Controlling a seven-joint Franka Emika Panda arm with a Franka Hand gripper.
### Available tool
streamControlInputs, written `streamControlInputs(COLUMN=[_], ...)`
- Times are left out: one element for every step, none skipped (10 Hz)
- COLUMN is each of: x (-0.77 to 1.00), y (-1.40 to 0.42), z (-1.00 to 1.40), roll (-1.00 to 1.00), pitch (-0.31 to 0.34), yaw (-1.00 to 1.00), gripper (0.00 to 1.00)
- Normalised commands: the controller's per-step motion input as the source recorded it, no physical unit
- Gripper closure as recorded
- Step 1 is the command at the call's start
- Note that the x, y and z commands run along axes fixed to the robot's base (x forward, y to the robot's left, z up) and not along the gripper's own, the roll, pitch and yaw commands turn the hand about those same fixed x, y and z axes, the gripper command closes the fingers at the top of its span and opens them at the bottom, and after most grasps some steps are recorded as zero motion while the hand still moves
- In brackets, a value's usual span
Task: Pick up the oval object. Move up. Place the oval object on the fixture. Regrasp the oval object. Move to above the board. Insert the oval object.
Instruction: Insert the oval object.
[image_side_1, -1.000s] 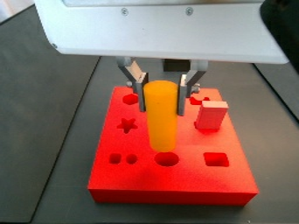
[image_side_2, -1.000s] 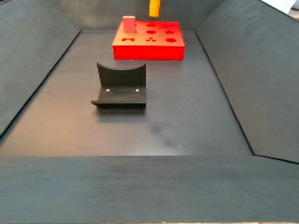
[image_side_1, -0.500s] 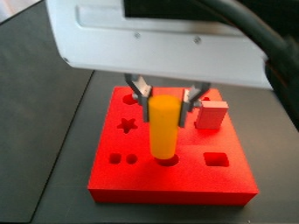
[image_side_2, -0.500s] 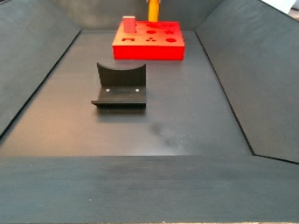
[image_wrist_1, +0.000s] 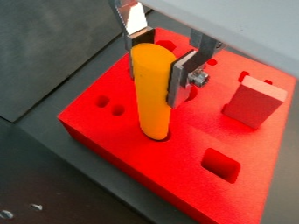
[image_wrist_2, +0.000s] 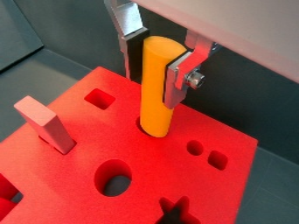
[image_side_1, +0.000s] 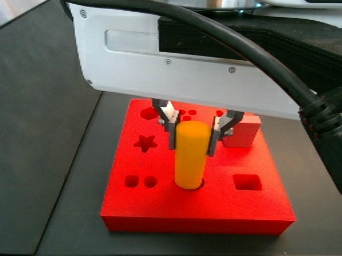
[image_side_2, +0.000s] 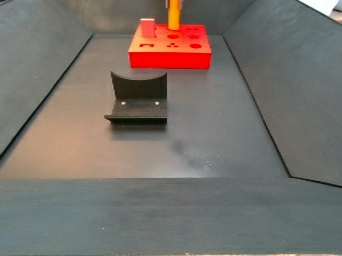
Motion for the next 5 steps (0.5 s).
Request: streamControlInputs(x=[0.02,0.27,0.36,0.25,0.11], y=[-0.01,0.0,0.0,0.0,0.0], z=[-0.17,-0.23,-0.25,-0.23,-0.28], roll=[-0.06,-0.07,-0.06,-0.03,0.0], pitch=[0.0,0.0,0.016,0.037,0.031], yaw=[0.0,0.0,0.0,0.0,0.0], gripper=[1.0,1.0,1.0,1.0,1.0])
